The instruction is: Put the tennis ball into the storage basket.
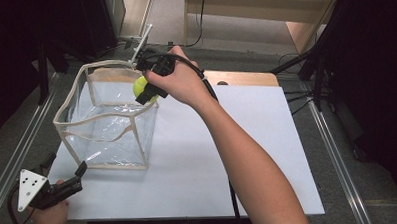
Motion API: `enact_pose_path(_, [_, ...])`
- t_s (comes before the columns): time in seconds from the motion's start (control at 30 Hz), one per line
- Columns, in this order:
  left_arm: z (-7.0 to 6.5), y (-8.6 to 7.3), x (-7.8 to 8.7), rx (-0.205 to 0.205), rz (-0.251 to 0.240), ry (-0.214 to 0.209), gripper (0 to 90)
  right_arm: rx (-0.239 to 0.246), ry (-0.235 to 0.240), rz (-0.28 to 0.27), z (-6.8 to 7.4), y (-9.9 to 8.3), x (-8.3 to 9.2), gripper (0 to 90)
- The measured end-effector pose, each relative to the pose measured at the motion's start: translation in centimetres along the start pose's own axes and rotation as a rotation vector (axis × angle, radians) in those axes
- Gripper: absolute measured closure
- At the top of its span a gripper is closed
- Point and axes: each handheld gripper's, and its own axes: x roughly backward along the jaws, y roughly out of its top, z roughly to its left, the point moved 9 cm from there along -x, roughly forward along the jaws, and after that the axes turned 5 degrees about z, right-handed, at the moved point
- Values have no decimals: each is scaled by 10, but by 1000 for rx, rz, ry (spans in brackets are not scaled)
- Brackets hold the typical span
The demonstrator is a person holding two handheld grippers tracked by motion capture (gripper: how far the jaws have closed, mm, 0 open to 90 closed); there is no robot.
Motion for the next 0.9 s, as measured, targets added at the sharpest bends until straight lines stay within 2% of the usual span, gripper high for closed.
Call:
enact_pose_path(0.57, [0, 0, 0, 3, -2, 0, 68, 9, -3, 14, 1, 8, -15, 240])
enact_pose_path(0.9, [0, 0, 0, 5, -3, -1, 68, -3, -3, 20, 1, 7, -25, 240])
